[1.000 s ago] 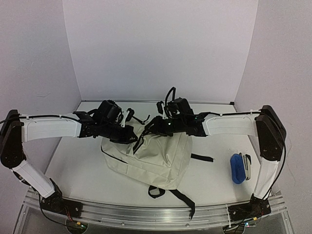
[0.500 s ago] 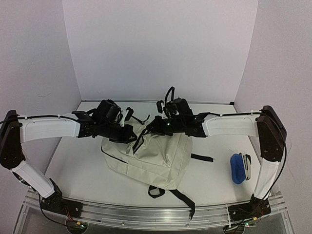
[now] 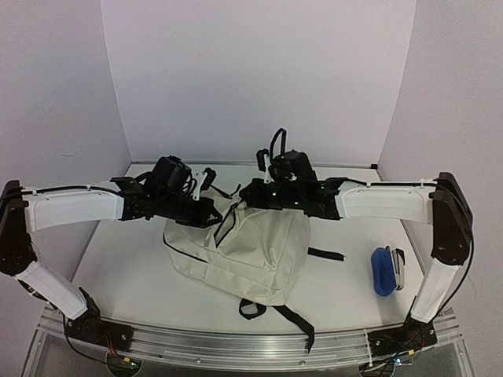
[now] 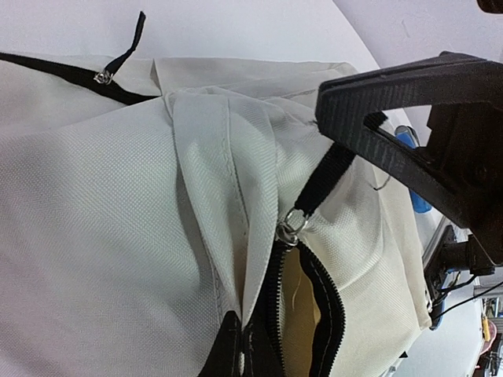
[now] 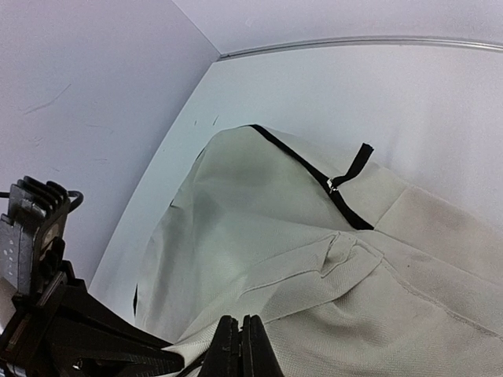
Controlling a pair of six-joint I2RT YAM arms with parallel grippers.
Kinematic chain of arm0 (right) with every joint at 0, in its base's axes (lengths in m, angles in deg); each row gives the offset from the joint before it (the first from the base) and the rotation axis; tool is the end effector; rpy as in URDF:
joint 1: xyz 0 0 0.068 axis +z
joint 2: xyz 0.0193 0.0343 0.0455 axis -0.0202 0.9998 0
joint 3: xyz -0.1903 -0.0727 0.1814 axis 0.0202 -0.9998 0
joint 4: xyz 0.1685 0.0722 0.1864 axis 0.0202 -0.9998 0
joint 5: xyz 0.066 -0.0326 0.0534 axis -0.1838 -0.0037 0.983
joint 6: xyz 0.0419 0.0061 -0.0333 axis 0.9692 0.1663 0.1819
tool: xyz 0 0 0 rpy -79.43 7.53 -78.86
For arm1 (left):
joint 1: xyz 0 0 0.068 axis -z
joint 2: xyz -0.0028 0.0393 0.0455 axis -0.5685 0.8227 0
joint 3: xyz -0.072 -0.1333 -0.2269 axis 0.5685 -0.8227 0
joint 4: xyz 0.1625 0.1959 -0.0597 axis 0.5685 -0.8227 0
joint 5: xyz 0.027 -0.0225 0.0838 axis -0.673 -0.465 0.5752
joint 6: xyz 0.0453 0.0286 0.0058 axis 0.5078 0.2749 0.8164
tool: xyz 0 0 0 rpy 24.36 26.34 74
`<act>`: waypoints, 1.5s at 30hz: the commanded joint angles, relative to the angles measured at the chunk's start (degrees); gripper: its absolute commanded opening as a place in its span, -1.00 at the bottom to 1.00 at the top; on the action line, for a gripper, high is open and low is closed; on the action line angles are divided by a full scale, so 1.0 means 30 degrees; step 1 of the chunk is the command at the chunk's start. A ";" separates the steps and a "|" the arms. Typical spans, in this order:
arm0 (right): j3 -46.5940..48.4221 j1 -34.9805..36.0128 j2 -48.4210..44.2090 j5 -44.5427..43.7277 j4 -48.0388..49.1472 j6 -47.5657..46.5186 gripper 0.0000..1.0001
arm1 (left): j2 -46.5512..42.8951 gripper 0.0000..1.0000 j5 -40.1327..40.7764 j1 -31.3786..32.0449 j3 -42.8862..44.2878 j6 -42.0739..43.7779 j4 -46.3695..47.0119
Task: Pack the student bag
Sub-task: Unzip the student bag at the center of the board.
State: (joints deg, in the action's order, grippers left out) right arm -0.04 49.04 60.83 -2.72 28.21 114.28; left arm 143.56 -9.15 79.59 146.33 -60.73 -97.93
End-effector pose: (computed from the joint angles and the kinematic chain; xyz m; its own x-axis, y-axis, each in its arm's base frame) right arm 0.2738 0.3340 0.2706 -0.6551 0.0719 -0.7521 -0.5539 0.6313 0.5429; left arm 0.2242 -0.2347 0.2582 -0.7657 0.1596 -0.6231 0.5255 0.7139 -0.4629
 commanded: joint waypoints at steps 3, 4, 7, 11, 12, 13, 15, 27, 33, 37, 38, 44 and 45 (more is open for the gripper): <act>0.2126 -0.0414 0.0109 -0.4271 0.0624 -0.0595 -1.00 | -0.0637 -1.00 -0.1349 -0.0071 0.1193 0.1380 -0.1703; 0.2309 -0.0424 0.0225 -0.4659 0.0531 -0.0624 -1.00 | -0.0598 -1.00 -0.1532 -0.0084 0.1277 0.1482 -0.1832; 0.3087 -0.0435 0.0803 -0.5599 0.0192 -0.0751 -1.00 | -0.0492 -1.00 -0.1808 -0.0034 0.1441 0.1687 -0.2265; 0.4506 -0.0555 0.2154 -0.6317 -0.0690 -0.0820 -1.00 | -0.0571 -1.00 -0.1820 0.0169 0.1599 0.1813 -0.2597; 0.4882 -0.0616 0.2572 -0.6450 -0.0923 -0.0749 -1.00 | -0.0674 -1.00 -0.1738 0.0196 0.1583 0.1780 -0.2603; 0.5097 -0.0731 0.2849 -0.6566 -0.1186 -0.0640 -1.00 | -0.0782 -1.00 -0.1614 0.0228 0.1563 0.1736 -0.2658; 0.5255 -0.1034 0.3198 -0.6700 -0.1487 -0.0360 -1.00 | -0.1019 -1.00 -0.1165 0.0251 0.1526 0.1588 -0.2844; 0.4329 -0.2405 0.3946 -0.7618 -0.2417 0.0094 -1.00 | -0.3099 -1.00 0.3057 0.0251 0.0949 -0.0635 -0.4102; 0.5116 -0.2892 0.4900 -0.7203 -0.2422 -0.0469 -1.00 | -0.4303 -1.00 0.1711 0.0243 0.0004 -0.1123 -0.2761; 0.6135 -0.2903 0.5119 -0.6139 -0.2419 -0.1181 -1.00 | -0.3990 -1.00 0.1799 0.0219 -0.0134 -0.1572 -0.2906; 0.6220 -0.2906 0.4969 -0.5667 -0.2430 -0.1387 -1.00 | -0.3812 -1.00 0.2093 0.0172 -0.0142 -0.1762 -0.3017; 0.5017 -0.2897 0.2261 -0.2497 -0.3065 -0.1757 -0.37 | -0.2903 -1.00 0.2306 -0.1323 -0.0808 -0.2897 -0.2082; 0.4361 -0.2902 0.1540 -0.2259 -0.3274 -0.1587 -0.04 | -0.2854 -0.99 0.1850 -0.1717 -0.0972 -0.3081 -0.1676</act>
State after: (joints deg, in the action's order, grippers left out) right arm 16.44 44.14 74.16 -9.34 20.93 110.84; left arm 136.02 -2.78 78.46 144.87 -66.89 -104.84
